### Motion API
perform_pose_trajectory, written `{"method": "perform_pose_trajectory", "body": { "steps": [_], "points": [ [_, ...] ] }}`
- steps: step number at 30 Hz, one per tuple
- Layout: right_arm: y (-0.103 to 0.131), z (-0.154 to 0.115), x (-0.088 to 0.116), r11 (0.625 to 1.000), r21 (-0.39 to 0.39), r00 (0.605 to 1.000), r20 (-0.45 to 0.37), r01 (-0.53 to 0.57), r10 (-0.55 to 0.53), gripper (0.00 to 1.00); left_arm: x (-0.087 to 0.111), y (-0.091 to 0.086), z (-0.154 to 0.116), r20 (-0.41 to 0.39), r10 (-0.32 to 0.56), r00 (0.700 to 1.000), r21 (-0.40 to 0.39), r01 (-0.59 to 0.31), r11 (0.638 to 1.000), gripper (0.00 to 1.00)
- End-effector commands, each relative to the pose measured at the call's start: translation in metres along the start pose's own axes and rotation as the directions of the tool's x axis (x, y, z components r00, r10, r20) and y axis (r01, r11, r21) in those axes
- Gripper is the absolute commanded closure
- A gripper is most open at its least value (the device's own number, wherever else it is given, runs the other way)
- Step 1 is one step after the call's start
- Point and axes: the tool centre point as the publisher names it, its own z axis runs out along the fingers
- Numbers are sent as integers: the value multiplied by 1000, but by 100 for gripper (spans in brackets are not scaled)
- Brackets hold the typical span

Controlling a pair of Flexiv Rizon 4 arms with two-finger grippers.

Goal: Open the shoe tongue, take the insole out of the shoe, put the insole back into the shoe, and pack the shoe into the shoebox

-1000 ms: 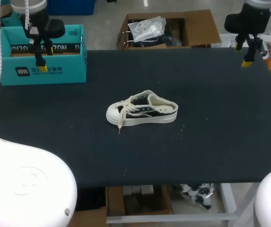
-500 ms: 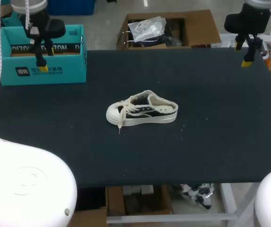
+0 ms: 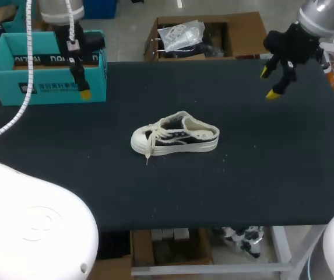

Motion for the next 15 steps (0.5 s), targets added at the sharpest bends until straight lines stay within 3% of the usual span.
{"method": "perform_pose_trajectory", "body": {
  "steps": [1,3,5,15],
  "points": [
    [9,32,10,996,-91,998,68,6,0,0,5,-13,7,-48,-182,982,-41,180,983,0],
    [22,45,12,995,-104,998,64,-9,16,0,12,-19,14,-60,-221,973,-70,216,974,0],
    [36,58,16,988,-153,998,56,-10,19,0,16,-23,19,-67,-188,980,-108,181,978,0],
    [36,58,16,988,-153,998,56,-10,19,0,16,-23,19,-67,-188,980,-108,181,978,0]
  ]
}}
